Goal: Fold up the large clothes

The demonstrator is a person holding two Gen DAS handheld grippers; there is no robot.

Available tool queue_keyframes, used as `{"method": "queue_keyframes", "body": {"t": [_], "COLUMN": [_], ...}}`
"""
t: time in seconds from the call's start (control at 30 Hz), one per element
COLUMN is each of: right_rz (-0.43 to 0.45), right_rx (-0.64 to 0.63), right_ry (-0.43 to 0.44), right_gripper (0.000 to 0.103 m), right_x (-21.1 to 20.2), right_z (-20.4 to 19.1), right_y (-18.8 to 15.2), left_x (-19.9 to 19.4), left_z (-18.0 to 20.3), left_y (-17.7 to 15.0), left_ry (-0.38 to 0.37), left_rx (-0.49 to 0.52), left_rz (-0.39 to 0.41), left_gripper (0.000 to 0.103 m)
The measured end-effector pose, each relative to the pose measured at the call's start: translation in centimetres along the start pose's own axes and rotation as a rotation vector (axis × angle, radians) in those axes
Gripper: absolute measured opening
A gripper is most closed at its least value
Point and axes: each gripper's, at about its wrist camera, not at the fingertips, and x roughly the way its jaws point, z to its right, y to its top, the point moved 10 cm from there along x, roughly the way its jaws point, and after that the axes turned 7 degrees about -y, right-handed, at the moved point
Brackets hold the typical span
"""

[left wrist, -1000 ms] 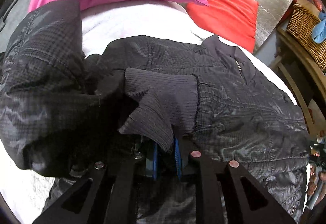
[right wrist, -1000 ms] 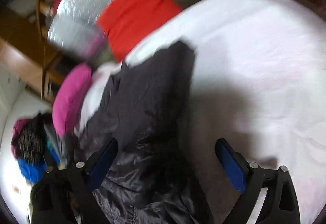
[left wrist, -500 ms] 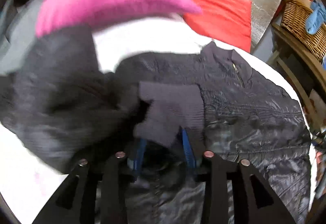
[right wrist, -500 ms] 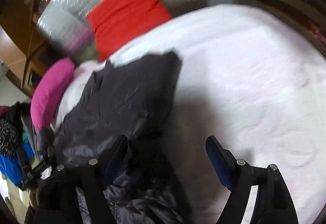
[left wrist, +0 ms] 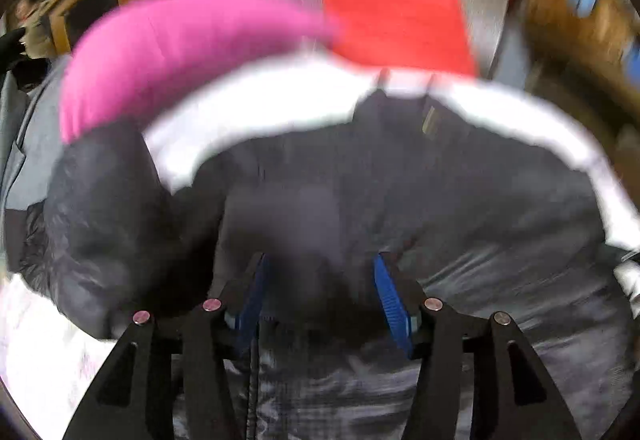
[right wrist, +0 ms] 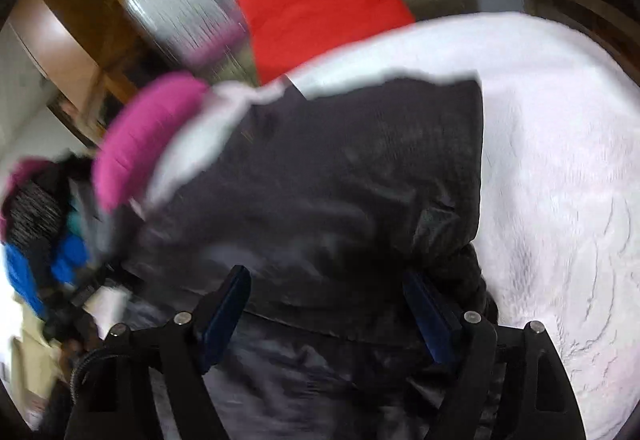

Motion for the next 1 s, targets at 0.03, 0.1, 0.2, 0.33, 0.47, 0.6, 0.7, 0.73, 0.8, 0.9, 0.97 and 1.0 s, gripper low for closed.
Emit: {"method": "queue_keyframes", "body": {"t": [0.03,0.1,0.2,0.33,0.47,0.6,0.7,0.73,0.8,0.9,0.97,1.0], "right_rz": [0.003,-0.006,0.034,0.101,-0.012,-0.002,0.051,0.071,0.109,0.115,0.088,0.057], "right_rx": [-0.002,0.012,0.031,0.071,0.076,0.101,0.079,0.080,0.099,0.153,0.188,0.212], "right_ry": [0.007,0.010,0.031,0.070,0.044,0.042,0.059,0.061,0.046,0.029,0.015,0.011], "right_gripper": [0.082,0.081,0.082,0.083,0.086,0.087,0.088,0.089,0.090,0.090,0.091,0.092], "right_x": [-0.3,-0.7,-2.7,-4.9,-1.8,-1.4,-3.1,-3.5,-3.7,-2.0,0.0,1.0], "right_z": [-0.1,0.0,-0.1,-0.2,0.1,0.2,-0.6,-0.5,0.2,1.8,3.1,4.0], "right_y": [0.0,0.5,1.5,2.7,1.2,1.3,3.1,3.9,5.5,7.8,8.5,8.2], "left_x": [1.2,0.4,-2.2,-3.3,0.9,-0.2,-2.3,-2.7,-2.9,-1.0,1.7,2.9], "left_z": [0.0,0.1,-0.1,-1.4,-2.3,-2.2,-1.8,-1.4,-0.1,1.7,2.5,2.8], "left_y": [-0.9,-0.6,0.7,2.6,0.1,0.9,2.6,3.0,4.0,3.6,1.8,1.1], "left_ry": [-0.008,0.006,-0.023,-0.071,-0.028,-0.003,-0.008,-0.017,-0.036,-0.058,-0.054,-0.048], "left_rx": [-0.010,-0.003,-0.014,-0.108,-0.123,-0.112,-0.100,-0.093,-0.071,-0.032,-0.030,-0.024], "left_rz": [-0.051,-0.021,0.056,0.116,-0.052,-0.020,0.056,0.074,0.108,0.072,-0.037,-0.088], "left_gripper": [0.060,0.059,0.059,0.059,0.060,0.060,0.060,0.061,0.067,0.068,0.068,0.070]}}
